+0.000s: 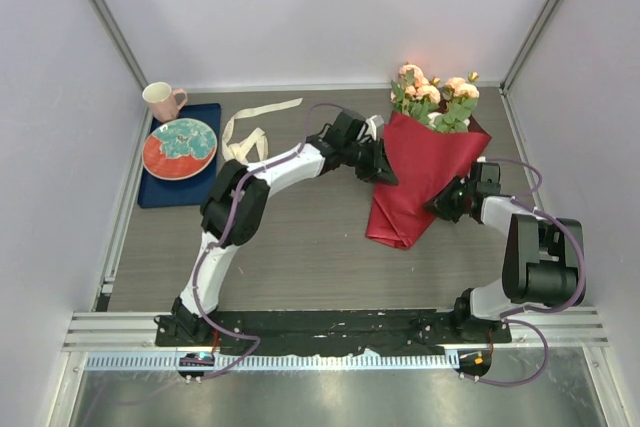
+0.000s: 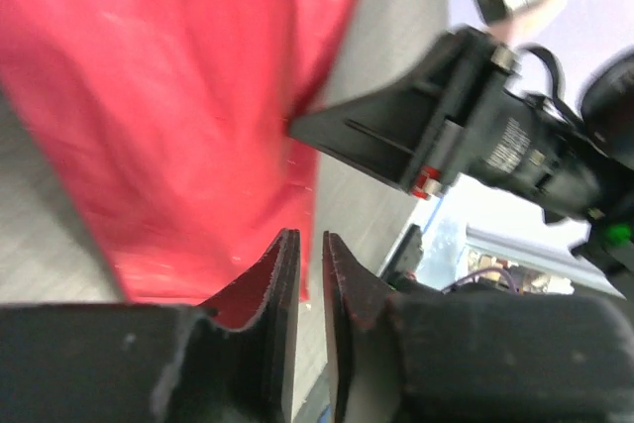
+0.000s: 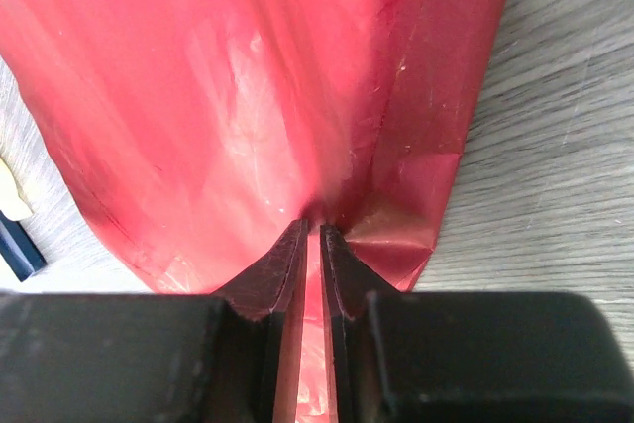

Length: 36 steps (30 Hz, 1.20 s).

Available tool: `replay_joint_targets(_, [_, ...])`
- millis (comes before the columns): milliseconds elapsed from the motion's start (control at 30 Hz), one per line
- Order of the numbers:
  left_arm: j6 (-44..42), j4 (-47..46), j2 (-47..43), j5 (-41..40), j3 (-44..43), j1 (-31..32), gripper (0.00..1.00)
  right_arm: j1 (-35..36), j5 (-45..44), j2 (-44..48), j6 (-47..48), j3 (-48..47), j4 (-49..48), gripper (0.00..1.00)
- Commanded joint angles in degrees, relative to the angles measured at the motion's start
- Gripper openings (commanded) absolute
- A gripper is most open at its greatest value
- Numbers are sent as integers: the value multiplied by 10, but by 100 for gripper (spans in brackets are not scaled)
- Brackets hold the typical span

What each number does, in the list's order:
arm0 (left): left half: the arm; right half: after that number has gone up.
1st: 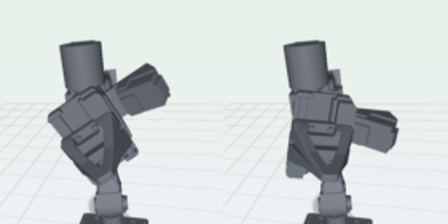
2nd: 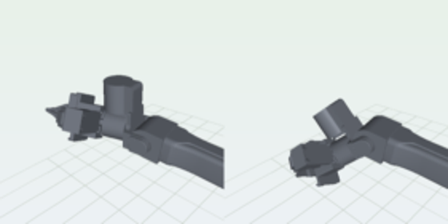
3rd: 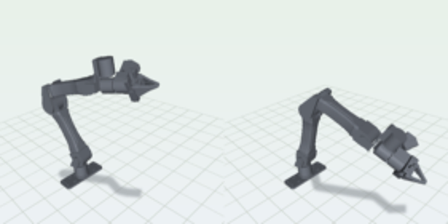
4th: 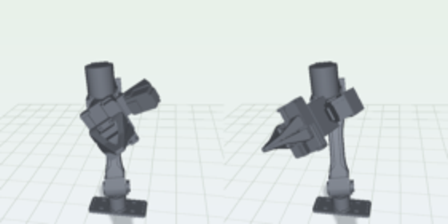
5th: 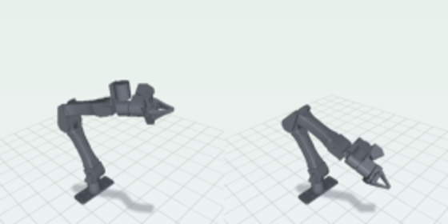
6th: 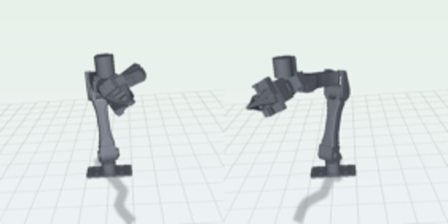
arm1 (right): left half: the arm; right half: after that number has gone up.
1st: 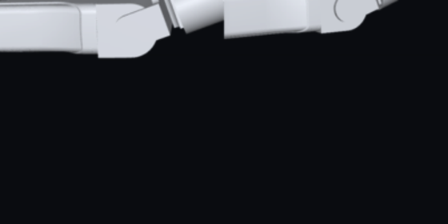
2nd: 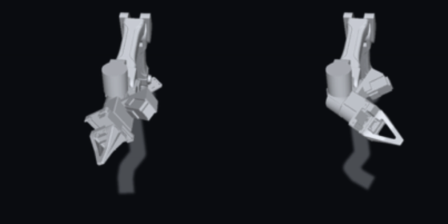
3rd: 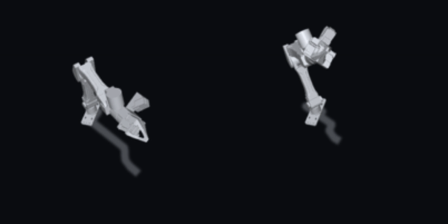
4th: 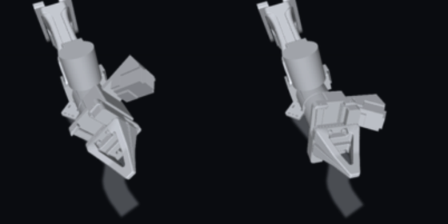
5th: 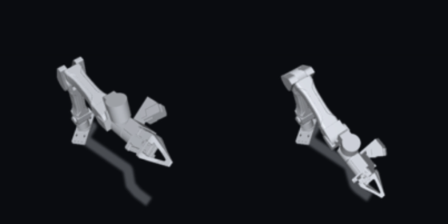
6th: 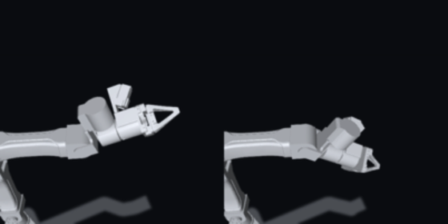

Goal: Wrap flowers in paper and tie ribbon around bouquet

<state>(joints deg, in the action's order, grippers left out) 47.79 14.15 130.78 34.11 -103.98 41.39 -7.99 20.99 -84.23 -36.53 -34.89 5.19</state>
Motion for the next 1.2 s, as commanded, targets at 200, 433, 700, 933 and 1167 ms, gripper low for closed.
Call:
replay_joint_targets(200, [86,-187,25,38,126,53,3,1,20,37,7,-18,4,18])
replay_joint_targets(433, [36,-129,51,-6,129,42,0,-33,100,53,-10,15,-20,27])
replay_joint_targets(700, [46,-139,62,-1,142,42,0,-91,92,-48,6,-12,-95,3])
replay_joint_targets(933, [55,-130,69,-1,149,42,0,-139,82,-153,-16,-45,-127,1])
replay_joint_targets(1167, [56,-125,69,3,159,42,0,-172,42,-209,-12,-119,-95,2])
